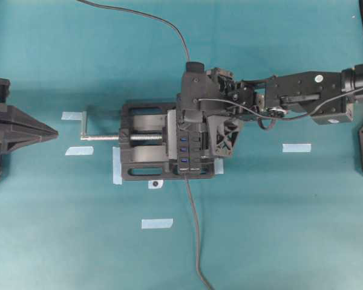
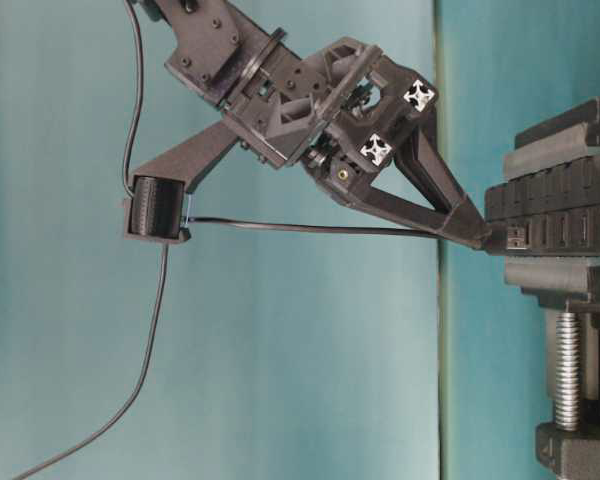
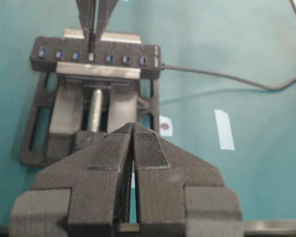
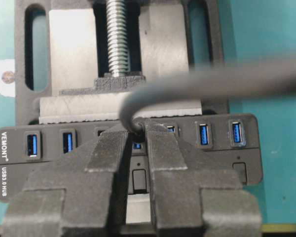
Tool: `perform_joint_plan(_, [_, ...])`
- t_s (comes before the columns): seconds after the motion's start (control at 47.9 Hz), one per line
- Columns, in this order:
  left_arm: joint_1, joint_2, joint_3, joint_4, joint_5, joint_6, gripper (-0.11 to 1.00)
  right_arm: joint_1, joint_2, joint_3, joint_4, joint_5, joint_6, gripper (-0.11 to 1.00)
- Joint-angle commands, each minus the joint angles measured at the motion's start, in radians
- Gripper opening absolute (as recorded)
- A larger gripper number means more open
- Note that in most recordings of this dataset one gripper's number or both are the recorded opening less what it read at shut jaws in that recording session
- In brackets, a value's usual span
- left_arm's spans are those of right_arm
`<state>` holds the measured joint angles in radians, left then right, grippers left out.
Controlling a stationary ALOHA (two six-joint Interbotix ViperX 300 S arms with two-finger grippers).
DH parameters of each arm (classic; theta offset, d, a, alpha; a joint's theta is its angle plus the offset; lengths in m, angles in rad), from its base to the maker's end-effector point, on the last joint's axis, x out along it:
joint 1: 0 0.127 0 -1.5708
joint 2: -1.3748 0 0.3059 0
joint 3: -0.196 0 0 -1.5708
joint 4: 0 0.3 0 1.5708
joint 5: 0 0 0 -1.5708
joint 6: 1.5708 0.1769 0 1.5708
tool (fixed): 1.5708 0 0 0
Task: Insert the USB into the center port of the fixed hub
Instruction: 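Lower the held plug toward the center port with the right gripper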
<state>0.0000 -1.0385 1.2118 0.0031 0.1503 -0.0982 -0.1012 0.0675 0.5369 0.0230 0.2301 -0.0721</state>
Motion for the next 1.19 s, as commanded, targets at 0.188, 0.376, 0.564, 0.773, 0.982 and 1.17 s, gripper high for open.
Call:
perform_joint_plan(0.188, [-0.002,0.005,-0.012,0.002,-0.009,-0.002,0.0,0.005,-0.015,-0.031,-0.002,0.034,0.005,0.08])
perform_joint_plan(0.376, [0.0,0.005,-0.008,0.002,-0.009,-0.002,0.0,0.006,-0.015,-0.037,-0.002,0.051,0.005,0.08])
perform_joint_plan(0.564, [-0.002,0.005,-0.006,0.002,-0.009,-0.002,0.0,0.009,-0.014,-0.038,-0.002,0.049,0.005,0.08])
perform_joint_plan(0.773, [-0.002,0.005,-0.005,0.002,-0.009,-0.002,0.0,0.009,-0.006,-0.037,-0.003,0.051,0.005,0.08])
perform_joint_plan(0.982, [0.0,0.003,-0.005,0.002,-0.009,-0.002,0.0,0.009,0.005,-0.037,-0.003,0.049,0.005,0.08])
perform_joint_plan(1.17, [0.0,0.0,-0.005,0.002,-0.009,-0.002,0.0,0.008,0.012,-0.04,-0.002,0.049,0.005,0.08])
